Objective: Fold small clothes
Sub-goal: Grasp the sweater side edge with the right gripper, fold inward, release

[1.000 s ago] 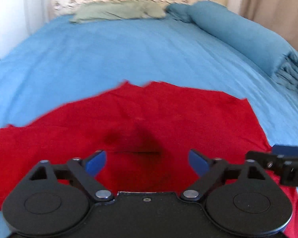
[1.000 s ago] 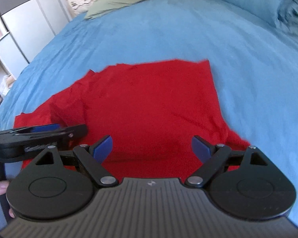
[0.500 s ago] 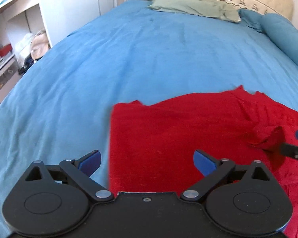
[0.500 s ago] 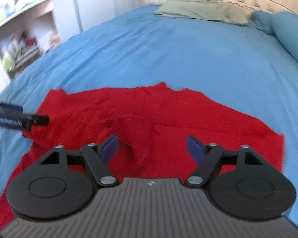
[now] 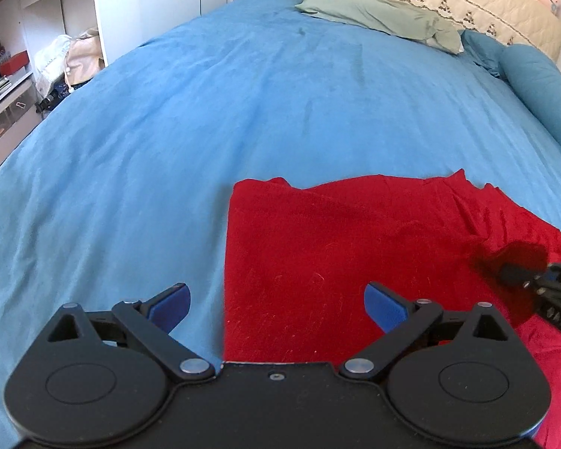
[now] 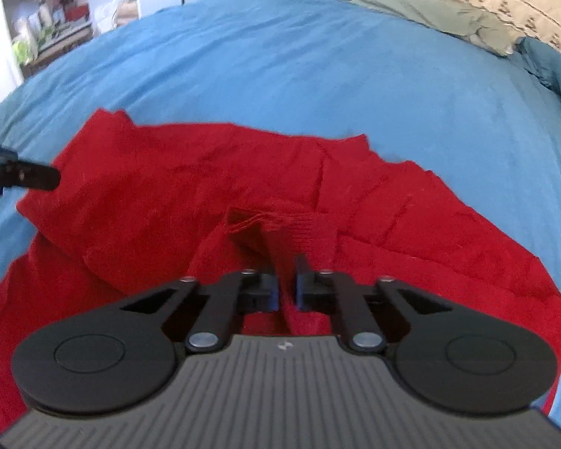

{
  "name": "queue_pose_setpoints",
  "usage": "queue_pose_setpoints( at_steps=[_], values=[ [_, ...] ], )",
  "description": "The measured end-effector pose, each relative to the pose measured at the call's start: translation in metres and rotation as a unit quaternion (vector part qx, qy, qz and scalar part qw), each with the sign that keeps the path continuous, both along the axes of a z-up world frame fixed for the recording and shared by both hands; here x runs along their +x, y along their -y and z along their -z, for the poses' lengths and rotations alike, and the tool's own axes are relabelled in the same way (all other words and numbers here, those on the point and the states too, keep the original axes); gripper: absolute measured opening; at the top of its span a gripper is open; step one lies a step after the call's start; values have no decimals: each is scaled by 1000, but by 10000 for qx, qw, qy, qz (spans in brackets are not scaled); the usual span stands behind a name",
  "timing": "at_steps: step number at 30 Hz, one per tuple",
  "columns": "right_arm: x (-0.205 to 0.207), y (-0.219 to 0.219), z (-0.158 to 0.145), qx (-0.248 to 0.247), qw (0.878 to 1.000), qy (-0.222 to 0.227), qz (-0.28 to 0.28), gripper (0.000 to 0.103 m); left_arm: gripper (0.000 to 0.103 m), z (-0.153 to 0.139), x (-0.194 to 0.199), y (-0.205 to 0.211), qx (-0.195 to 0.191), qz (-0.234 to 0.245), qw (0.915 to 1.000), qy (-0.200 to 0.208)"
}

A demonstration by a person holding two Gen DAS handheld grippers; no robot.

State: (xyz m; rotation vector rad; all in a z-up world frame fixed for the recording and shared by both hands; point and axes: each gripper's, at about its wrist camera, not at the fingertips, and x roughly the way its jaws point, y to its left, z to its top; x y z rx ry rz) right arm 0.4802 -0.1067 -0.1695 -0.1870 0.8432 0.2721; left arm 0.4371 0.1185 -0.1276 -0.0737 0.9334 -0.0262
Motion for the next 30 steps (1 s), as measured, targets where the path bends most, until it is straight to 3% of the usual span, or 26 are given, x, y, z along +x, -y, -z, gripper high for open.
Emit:
queue_pose_setpoints(
  at_steps=[5, 13, 22, 25, 30],
  values=[
    [-9, 22, -25, 335, 9975, 350, 517, 21, 101, -4, -1, -2, -106, -67, 9999, 33],
    [-32, 97, -64, 784, 9814, 712, 1600, 20, 101, -4, 0, 2, -240, -63, 9997, 6],
    [-50, 170, -35, 729, 9597, 417, 2683, 20, 101, 1, -2, 13, -154, 73, 9998, -35],
    [-51, 181, -38, 807, 9566, 543, 2749, 20, 101, 2, -1, 17, -155, 100, 9998, -57],
    [-48, 184, -21, 737, 9549, 322, 2858, 20, 101, 4, 1, 24, -149, 165, 9997, -84]
  ],
)
